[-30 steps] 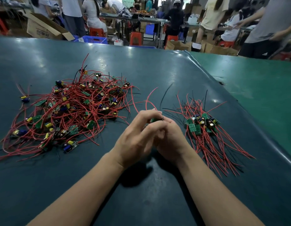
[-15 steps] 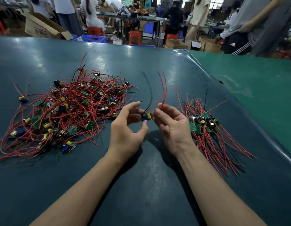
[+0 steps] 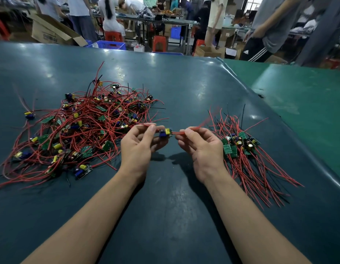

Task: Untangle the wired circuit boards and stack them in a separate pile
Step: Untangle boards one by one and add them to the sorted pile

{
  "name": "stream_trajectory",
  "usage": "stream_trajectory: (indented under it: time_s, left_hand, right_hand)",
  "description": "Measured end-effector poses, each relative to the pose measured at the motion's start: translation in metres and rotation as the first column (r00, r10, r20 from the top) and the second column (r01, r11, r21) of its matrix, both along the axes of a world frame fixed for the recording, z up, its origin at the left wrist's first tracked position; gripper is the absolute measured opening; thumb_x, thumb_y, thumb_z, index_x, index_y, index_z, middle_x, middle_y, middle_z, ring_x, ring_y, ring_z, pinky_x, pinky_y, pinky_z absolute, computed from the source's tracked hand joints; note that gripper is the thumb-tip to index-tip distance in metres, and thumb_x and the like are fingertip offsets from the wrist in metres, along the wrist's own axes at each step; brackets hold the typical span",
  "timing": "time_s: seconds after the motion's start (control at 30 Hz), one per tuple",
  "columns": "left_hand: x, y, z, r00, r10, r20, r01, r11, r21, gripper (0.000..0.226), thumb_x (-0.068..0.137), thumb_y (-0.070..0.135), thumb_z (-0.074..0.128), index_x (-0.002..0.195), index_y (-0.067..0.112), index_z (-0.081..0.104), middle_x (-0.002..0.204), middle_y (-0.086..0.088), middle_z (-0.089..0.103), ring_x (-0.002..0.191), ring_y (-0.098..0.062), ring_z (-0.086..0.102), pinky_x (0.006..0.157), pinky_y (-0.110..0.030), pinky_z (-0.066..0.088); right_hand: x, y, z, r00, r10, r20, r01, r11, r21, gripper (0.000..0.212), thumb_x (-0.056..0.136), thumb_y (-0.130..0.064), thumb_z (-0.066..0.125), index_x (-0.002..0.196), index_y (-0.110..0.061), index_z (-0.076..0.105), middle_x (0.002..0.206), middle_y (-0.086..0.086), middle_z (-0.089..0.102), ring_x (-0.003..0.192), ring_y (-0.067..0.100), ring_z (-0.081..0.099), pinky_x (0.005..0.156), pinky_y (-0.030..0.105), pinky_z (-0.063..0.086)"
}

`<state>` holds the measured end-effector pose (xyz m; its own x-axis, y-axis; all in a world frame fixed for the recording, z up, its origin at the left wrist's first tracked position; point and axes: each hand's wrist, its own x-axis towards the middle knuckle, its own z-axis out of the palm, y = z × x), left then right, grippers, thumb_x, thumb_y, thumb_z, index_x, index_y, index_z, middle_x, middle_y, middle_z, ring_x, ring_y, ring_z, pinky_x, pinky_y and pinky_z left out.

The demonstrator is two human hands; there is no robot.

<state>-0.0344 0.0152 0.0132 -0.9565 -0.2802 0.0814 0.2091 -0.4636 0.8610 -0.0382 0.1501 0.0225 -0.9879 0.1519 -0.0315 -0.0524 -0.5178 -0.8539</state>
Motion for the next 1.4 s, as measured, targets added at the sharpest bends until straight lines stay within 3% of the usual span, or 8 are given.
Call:
stream_trajectory:
  time_s: [0.2,0.4,0.5,0.57,0.77,1.03,1.2,1.4]
  left_hand:
    - [-0.004,-0.009,0.002,0.997,-0.023,0.079,0.004,0.972,0.234,0.016,0.102,0.016,0.047,0.094,0.011,0.059,0.083,-0.008,0.075,0.070,-0.016,0.071,0.061,-0.029,0.059]
    - [0.000,-0.005,0.005,0.981,-0.152,0.117,0.146,0.987,0.060,0.022,0.101,0.013,0.044,0.099,0.008,0.065,0.061,0.001,0.062,0.050,-0.011,0.054,0.053,-0.023,0.044]
    - [0.008,-0.001,0.004,0.964,-0.252,0.082,0.263,0.949,-0.173,0.025,0.099,0.007,0.046,0.090,0.002,0.068,0.055,-0.004,0.060,0.040,-0.012,0.047,0.045,-0.018,0.040]
    - [0.012,0.001,0.001,0.951,-0.298,0.081,0.309,0.903,-0.300,0.025,0.098,0.006,0.048,0.087,0.000,0.070,0.055,-0.009,0.060,0.036,-0.013,0.044,0.039,-0.018,0.039]
    - [0.015,0.001,0.001,0.927,-0.361,0.098,0.361,0.795,-0.487,0.023,0.099,0.008,0.051,0.088,0.001,0.069,0.059,-0.010,0.067,0.039,-0.016,0.046,0.042,-0.019,0.038]
    - [0.020,-0.001,0.005,0.893,-0.430,0.132,0.426,0.716,-0.553,0.029,0.097,0.005,0.052,0.079,0.009,0.074,0.055,-0.011,0.065,0.046,-0.020,0.051,0.043,-0.019,0.039]
    - [0.021,-0.002,0.007,0.887,-0.441,0.137,0.432,0.688,-0.583,0.026,0.096,0.004,0.054,0.078,0.006,0.072,0.057,-0.012,0.067,0.045,-0.018,0.053,0.045,-0.019,0.042]
    - [0.021,-0.002,0.008,0.887,-0.443,0.132,0.429,0.683,-0.591,0.022,0.094,0.008,0.058,0.079,0.009,0.074,0.057,-0.013,0.067,0.047,-0.014,0.056,0.049,-0.020,0.043]
  right_hand:
    - [0.008,0.012,0.009,0.956,0.293,-0.006,-0.292,0.949,-0.118,0.008,0.074,-0.014,0.064,0.066,-0.015,0.066,0.079,0.010,0.074,0.059,0.022,0.069,0.050,0.022,0.049]
    - [-0.003,0.023,0.004,0.976,0.211,0.056,-0.196,0.960,-0.202,0.062,0.093,-0.059,0.044,0.065,-0.011,0.072,0.070,0.006,0.069,0.037,0.015,0.045,0.038,0.015,0.027]
    - [-0.003,0.010,-0.001,0.980,0.182,0.077,-0.197,0.932,0.304,0.050,0.087,-0.051,0.061,0.086,-0.003,0.075,0.060,0.001,0.050,0.037,0.009,0.030,0.037,0.016,0.019]
    - [0.002,0.007,-0.005,0.962,0.268,0.048,-0.264,0.875,0.406,0.048,0.075,-0.047,0.070,0.091,-0.003,0.076,0.053,-0.001,0.038,0.039,0.008,0.024,0.038,0.017,0.017]
    - [0.005,0.008,0.000,0.963,0.269,0.004,-0.259,0.923,0.284,0.008,0.087,-0.005,0.068,0.086,0.001,0.074,0.061,0.004,0.066,0.038,0.001,0.049,0.039,0.008,0.035]
    - [-0.005,0.008,-0.009,1.000,0.015,0.013,-0.018,0.944,0.330,0.015,0.089,-0.014,0.068,0.075,-0.012,0.073,0.039,-0.006,0.035,0.033,0.007,0.027,0.038,0.017,0.023]
    - [-0.005,0.006,-0.012,0.941,-0.023,-0.338,0.275,0.632,0.724,0.013,0.089,-0.006,0.064,0.086,-0.017,0.068,0.073,-0.007,0.063,0.057,0.004,0.051,0.057,0.014,0.041]
    - [-0.003,0.008,-0.010,0.937,0.036,-0.348,0.226,0.697,0.681,0.031,0.094,-0.004,0.054,0.103,-0.033,0.061,0.071,-0.006,0.067,0.048,0.008,0.051,0.048,0.023,0.043]
